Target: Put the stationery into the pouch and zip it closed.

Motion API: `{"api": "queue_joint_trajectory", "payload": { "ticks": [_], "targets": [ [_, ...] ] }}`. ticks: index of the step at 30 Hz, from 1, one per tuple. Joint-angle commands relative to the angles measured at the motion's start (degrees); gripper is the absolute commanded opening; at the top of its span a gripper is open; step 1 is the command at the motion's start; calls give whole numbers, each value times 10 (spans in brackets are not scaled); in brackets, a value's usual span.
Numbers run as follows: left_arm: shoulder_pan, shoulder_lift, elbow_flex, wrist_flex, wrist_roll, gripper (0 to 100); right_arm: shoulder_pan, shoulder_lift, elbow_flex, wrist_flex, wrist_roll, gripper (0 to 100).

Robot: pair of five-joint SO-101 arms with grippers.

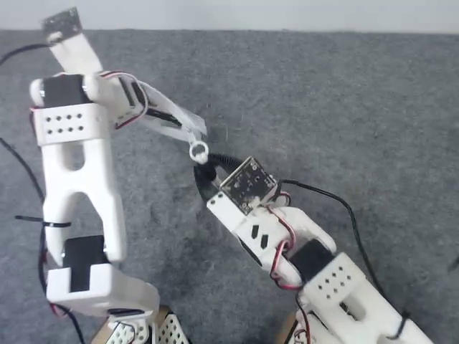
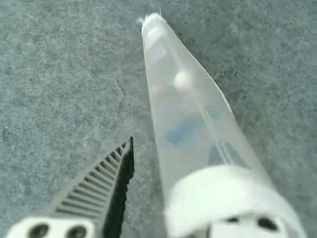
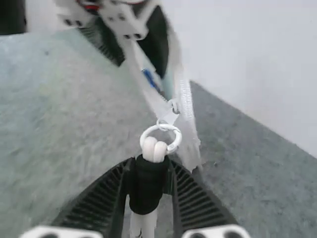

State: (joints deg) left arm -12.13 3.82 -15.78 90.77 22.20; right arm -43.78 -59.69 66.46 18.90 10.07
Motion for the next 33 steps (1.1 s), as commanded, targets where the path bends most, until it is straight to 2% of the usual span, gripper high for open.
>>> {"api": "queue_joint_trajectory", "payload": {
  "ticks": [1,4,11,15,24,33],
  "targets": [
    [33,-13,0,20,-6,239,-15,-58,-2,70,11,6],
    [50,-18,-4,30,-15,239,-22,-83,6,116,16,6],
    [77,-18,-24,55,-40,239,-21,-141,68,117,91,6],
    [110,-18,-25,66,-41,238,-21,-168,82,122,91,6],
    [193,-23,-33,65,-106,235,-19,-183,100,124,94,6],
    [244,-132,-5,56,-124,236,-18,-184,100,138,94,6]
  ]
}}
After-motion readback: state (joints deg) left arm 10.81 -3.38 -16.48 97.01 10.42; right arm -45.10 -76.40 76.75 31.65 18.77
